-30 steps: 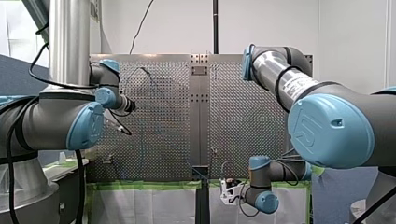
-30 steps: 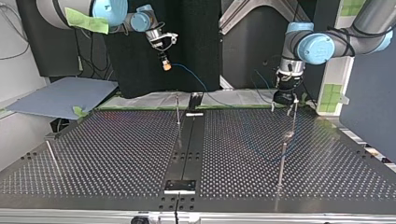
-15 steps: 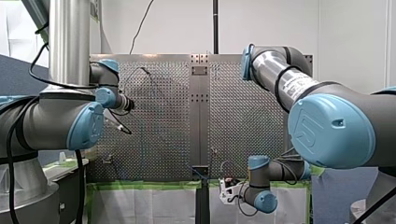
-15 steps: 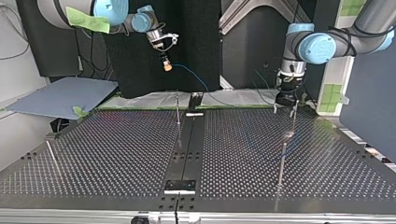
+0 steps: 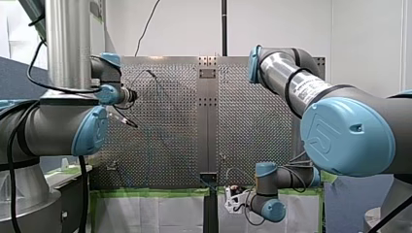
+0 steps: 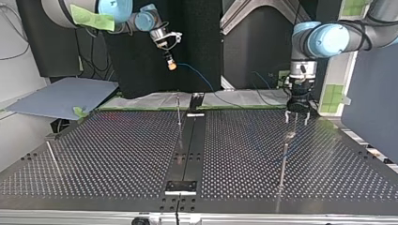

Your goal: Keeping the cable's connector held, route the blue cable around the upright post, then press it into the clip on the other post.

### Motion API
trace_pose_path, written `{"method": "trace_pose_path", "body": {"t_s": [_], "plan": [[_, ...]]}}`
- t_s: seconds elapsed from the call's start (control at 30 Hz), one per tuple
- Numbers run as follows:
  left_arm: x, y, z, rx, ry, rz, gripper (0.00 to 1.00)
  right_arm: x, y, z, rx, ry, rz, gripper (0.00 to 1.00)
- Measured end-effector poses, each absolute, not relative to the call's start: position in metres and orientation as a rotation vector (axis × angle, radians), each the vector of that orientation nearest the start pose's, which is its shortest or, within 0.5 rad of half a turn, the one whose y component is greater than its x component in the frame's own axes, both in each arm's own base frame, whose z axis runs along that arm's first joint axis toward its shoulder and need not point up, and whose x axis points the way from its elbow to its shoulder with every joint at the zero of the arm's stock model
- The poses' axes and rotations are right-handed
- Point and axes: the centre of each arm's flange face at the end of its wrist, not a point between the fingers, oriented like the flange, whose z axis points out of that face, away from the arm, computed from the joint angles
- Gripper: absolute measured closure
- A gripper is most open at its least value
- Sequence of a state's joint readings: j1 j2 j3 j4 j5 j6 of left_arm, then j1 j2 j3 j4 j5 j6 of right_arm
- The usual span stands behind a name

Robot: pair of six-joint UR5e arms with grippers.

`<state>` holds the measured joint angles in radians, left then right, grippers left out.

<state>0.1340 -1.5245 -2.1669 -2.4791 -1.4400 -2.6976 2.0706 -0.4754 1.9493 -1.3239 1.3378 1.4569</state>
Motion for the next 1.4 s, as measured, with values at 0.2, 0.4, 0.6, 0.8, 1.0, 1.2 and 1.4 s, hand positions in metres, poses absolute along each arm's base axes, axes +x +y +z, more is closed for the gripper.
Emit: {"method": "trace_pose_path", "body": {"t_s": [0.2, 0.4, 0.6, 0.8, 1.0, 1.2, 1.4], "plan": [[0.429, -0.087, 0.308, -0.785, 1.310, -0.858, 0.01, 0.378, -0.358, -0.146, 1.881, -0.742, 1.573, 1.00], [0.424, -0.089, 0.309, -0.752, 1.356, -0.834, 0.01, 0.380, -0.356, -0.146, 1.883, -0.740, 1.578, 1.00], [0.416, -0.091, 0.316, -0.734, 1.380, -0.814, 0.01, 0.382, -0.355, -0.146, 1.885, -0.736, 1.581, 1.00], [0.404, -0.088, 0.330, -0.716, 1.384, -0.752, 0.01, 0.383, -0.353, -0.146, 1.889, -0.733, 1.585, 1.00], [0.392, -0.088, 0.346, -0.681, 1.383, -0.710, 0.01, 0.386, -0.352, -0.146, 1.891, -0.733, 1.589, 1.00], [0.384, -0.088, 0.381, -0.629, 1.354, -0.656, 0.01, 0.387, -0.352, -0.146, 1.892, -0.733, 1.588, 1.00], [0.383, -0.087, 0.411, -0.610, 1.333, -0.577, 0.01, 0.388, -0.353, -0.146, 1.890, -0.736, 1.591, 1.00]]}}
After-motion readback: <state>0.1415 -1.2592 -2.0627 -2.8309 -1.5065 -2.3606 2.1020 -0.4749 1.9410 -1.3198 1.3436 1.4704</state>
